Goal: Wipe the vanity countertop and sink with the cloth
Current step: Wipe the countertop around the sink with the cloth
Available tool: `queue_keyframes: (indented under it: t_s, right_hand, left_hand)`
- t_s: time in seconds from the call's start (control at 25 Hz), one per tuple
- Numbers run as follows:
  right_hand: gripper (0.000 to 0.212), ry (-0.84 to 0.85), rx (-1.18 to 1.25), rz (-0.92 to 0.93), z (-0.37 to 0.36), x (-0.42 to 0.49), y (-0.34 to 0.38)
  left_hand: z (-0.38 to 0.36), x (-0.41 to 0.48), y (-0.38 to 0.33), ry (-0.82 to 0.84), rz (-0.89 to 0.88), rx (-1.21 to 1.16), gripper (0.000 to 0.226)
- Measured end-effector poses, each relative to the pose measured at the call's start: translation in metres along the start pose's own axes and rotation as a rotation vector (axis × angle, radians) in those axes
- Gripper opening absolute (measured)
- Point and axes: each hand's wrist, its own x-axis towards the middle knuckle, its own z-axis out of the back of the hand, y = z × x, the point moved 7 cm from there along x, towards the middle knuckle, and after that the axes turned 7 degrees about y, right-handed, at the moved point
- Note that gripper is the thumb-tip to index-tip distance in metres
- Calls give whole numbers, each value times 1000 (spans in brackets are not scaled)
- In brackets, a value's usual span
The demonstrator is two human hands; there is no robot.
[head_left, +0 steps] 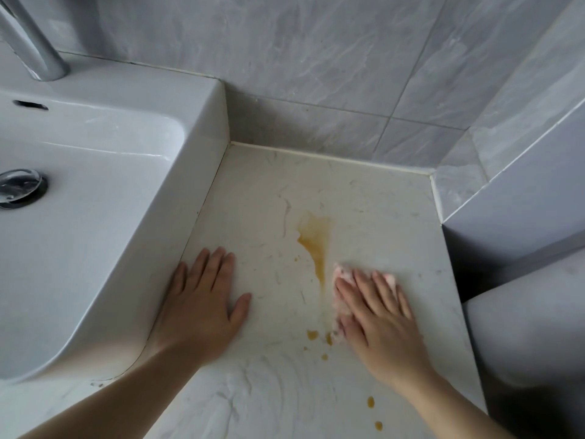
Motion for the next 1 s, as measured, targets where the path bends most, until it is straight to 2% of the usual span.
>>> queue_keyframes:
  t_s: [0.12, 0.24, 0.28, 0.4, 0.52, 0.56, 0.64, 0.68, 0.76, 0.84, 0.92, 1.0]
  right_hand:
    - [61, 29, 50, -219, 15, 68, -41]
    - [51, 81, 222, -439, 9, 145, -49]
    - [50, 106, 230, -409, 7, 161, -36]
    - [52, 178, 144, -133, 5, 154, 20]
    - [59, 33, 9, 256, 9, 82, 43]
    - [57, 47, 7, 318, 7, 60, 38]
    - [59, 68, -36, 312, 7, 58, 8]
    - [62, 81, -40, 239, 10, 76, -10]
    - [52, 161, 86, -85, 13, 126, -41]
    - [49, 190, 218, -265, 14, 163, -37]
    - [50, 191, 195, -189, 13, 169, 7]
    - [51, 180, 136, 10, 5, 140, 56]
  left_hand:
    - [3, -1, -2, 1, 8, -21, 77]
    - [5, -1, -3, 21, 14, -51, 84]
    - [6, 0, -2, 21, 17, -52, 85]
    - [6, -2, -2, 28, 7, -53, 85]
    - [7, -2, -2, 23, 6, -75, 85]
    - [7, -2, -3, 21, 4, -76, 84]
    - [8, -1, -3, 15, 8, -78, 84]
    - [8, -1, -3, 21, 5, -71, 84]
    - [7, -1, -3, 18, 8, -50, 82]
    - [6, -1, -2, 5, 12, -45, 79]
    - [5, -1, -2, 10, 8, -47, 78]
    - [6, -1, -2, 10, 4, -64, 80]
